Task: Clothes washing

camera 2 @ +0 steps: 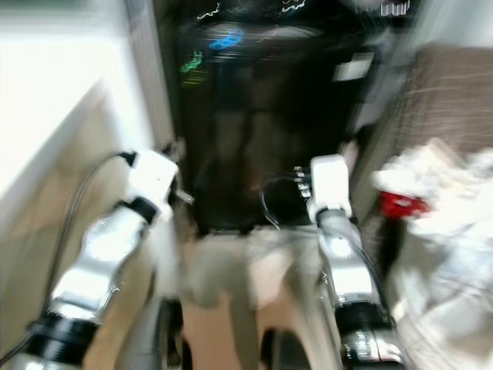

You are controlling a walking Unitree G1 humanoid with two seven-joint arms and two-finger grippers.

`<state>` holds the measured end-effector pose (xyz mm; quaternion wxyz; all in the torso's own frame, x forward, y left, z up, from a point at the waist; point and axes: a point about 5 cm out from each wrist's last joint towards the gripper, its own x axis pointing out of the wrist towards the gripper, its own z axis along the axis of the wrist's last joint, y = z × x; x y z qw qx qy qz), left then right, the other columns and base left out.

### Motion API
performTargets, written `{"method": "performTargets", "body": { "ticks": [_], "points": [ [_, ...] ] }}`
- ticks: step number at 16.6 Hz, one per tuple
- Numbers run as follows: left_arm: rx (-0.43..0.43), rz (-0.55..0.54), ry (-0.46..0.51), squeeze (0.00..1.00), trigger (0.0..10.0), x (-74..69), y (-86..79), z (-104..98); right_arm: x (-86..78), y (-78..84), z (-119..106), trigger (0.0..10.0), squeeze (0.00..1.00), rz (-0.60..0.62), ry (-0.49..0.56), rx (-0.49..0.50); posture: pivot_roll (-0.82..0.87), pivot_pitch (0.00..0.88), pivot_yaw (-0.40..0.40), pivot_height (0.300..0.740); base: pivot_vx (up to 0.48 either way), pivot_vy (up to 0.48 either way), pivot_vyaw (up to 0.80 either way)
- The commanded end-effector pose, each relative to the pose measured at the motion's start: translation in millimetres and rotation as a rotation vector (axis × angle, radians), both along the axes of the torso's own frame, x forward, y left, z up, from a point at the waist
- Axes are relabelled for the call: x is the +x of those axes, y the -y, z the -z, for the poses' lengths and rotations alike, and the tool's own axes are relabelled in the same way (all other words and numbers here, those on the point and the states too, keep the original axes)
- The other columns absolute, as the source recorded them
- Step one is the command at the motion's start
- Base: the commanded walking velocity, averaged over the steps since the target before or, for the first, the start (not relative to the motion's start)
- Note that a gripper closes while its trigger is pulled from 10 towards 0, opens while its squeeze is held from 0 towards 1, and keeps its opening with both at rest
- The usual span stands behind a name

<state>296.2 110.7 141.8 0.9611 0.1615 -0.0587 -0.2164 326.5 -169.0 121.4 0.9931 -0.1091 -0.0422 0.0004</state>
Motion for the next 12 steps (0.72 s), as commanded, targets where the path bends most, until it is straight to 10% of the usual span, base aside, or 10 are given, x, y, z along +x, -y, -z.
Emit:
{"method": "performTargets", "body": {
  "ticks": [1, 12],
  "points": [
    [-0.006, 0.039, 0.014, 0.0, 10.0, 0.9, 6.8, -5.2, -0.6, -3.3, -2.3, 10.0, 0.0, -0.014, 0.019, -0.019, -0.08, 0.0, 0.004, 0.605, 0.319, -0.356, 0.0],
    [-0.075, 0.077, 0.018, 0.0, 10.0, -0.4, 10.5, -10.9, -5.3, -12.9, -10.7, 10.0, 0.0, -0.084, 0.077, -0.034, -0.09, 0.0, 0.009, 0.596, 0.156, -0.097, -0.36]
  ]
}}
